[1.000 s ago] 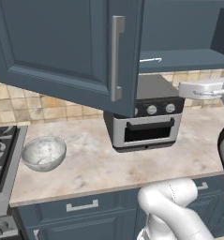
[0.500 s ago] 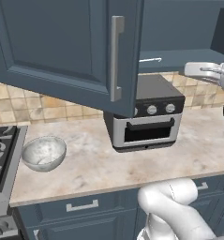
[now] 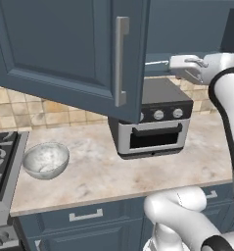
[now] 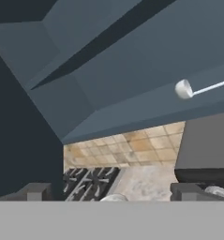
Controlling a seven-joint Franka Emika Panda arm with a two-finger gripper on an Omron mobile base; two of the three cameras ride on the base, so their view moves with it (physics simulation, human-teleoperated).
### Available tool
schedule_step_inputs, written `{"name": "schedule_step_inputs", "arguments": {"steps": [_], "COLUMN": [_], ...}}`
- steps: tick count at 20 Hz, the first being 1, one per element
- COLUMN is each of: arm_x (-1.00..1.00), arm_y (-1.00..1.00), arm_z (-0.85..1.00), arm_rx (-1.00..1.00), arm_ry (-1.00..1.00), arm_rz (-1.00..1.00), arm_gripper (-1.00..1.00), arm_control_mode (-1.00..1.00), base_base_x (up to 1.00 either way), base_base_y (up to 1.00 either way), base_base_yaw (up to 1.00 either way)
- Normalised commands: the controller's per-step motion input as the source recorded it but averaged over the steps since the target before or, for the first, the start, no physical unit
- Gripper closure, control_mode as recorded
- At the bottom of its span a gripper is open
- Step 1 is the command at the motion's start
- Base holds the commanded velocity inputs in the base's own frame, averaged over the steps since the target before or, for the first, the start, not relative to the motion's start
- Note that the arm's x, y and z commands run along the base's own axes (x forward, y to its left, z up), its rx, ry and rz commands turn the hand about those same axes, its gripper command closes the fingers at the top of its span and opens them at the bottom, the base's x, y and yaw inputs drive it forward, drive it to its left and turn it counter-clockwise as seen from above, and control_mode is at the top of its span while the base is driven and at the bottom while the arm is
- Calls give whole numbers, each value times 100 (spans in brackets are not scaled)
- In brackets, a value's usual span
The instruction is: Open the cabinet and move the ladle to the pot. Then close the cabinet.
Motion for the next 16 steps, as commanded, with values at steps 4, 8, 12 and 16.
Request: {"name": "schedule_step_inputs", "arguments": {"steps": [4,8,12,16], "arm_x": [50,47,22,6], "arm_y": [45,50,54,52], "arm_z": [-9,-10,-1,0], "arm_rx": [7,6,5,4], "arm_ry": [5,4,1,0], "arm_rz": [11,11,12,13], "arm_gripper": [-100,-100,-100,-100], "arm_control_mode": [-100,-100,-100,-100], "base_base_x": [0,0,0,0], "base_base_y": [0,0,0,0], "base_base_yaw": [0,0,0,0]}}
